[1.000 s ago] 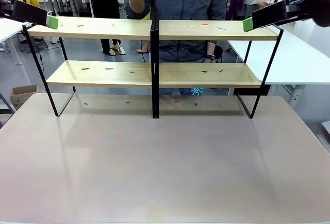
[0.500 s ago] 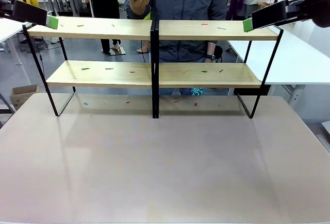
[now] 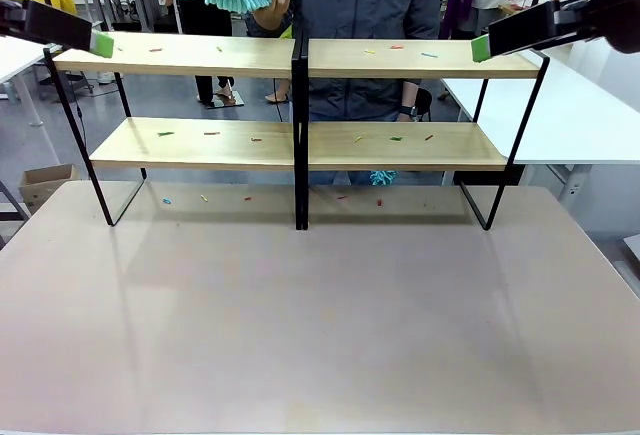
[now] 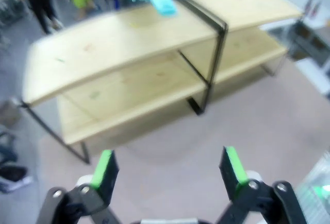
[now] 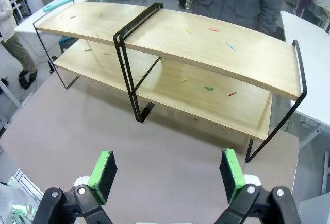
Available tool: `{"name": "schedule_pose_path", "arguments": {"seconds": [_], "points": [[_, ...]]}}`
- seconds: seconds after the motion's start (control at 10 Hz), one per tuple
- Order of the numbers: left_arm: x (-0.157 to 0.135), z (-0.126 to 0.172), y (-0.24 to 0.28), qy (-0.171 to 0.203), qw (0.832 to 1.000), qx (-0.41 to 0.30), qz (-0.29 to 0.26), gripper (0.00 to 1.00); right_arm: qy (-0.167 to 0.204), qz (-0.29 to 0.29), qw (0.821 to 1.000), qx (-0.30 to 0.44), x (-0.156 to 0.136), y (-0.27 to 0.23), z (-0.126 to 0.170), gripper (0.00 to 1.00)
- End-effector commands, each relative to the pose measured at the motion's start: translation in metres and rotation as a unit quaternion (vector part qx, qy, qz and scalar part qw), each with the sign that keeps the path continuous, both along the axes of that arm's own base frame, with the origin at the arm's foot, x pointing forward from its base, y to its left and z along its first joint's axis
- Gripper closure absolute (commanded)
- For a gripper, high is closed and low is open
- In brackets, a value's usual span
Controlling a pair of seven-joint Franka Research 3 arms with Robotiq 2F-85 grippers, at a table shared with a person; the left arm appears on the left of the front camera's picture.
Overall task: Clean the shelves.
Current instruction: Pick up the Duster when the human hands it over.
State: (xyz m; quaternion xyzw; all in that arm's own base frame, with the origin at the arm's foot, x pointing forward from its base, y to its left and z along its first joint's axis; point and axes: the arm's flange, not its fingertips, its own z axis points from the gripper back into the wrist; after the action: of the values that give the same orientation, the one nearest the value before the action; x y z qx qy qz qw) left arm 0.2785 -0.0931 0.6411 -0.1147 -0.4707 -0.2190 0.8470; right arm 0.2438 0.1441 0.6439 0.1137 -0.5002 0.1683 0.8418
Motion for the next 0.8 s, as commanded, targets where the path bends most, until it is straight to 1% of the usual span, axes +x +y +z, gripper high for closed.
{"name": "schedule_pose_path", "arguments": {"seconds": [0.0, 0.1, 0.2, 0.3, 0.4, 0.5, 0.6, 0.7], "points": [[0.039, 0.028, -0.001, 0.193, 0.972, -0.051, -0.127, 0.00, 0.000, 0.000, 1.000, 0.001, 0.000, 0.000, 0.000, 0.00], [0.073, 0.039, 0.007, 0.292, 0.923, -0.109, -0.224, 0.00, 0.000, 0.000, 1.000, 0.001, 0.000, 0.000, 0.000, 0.00], [0.113, 0.043, 0.017, 0.344, 0.872, -0.193, -0.292, 0.00, 0.000, 0.000, 1.000, 0.001, 0.000, 0.000, 0.000, 0.00], [0.146, 0.036, 0.029, 0.361, 0.843, -0.265, -0.299, 0.00, 0.000, 0.000, 1.000, 0.001, 0.000, 0.000, 0.000, 0.00], [0.165, 0.019, 0.040, 0.374, 0.810, -0.329, -0.310, 0.00, 0.000, 0.000, 1.000, 0.001, 0.000, 0.000, 0.000, 0.00], [0.171, 0.005, 0.051, 0.417, 0.779, -0.380, -0.274, 0.00, 0.000, 0.000, 1.000, 0.001, 0.000, 0.000, 0.000, 0.00], [0.135, 0.027, 0.025, 0.200, 0.922, -0.217, -0.250, 0.00, 0.000, 0.000, 1.000, 0.001, 0.000, 0.000, 0.000, 0.00], [0.135, 0.027, 0.025, 0.200, 0.922, -0.217, -0.250, 0.00, 0.000, 0.000, 1.000, 0.001, 0.000, 0.000, 0.000, 0.00]]}}
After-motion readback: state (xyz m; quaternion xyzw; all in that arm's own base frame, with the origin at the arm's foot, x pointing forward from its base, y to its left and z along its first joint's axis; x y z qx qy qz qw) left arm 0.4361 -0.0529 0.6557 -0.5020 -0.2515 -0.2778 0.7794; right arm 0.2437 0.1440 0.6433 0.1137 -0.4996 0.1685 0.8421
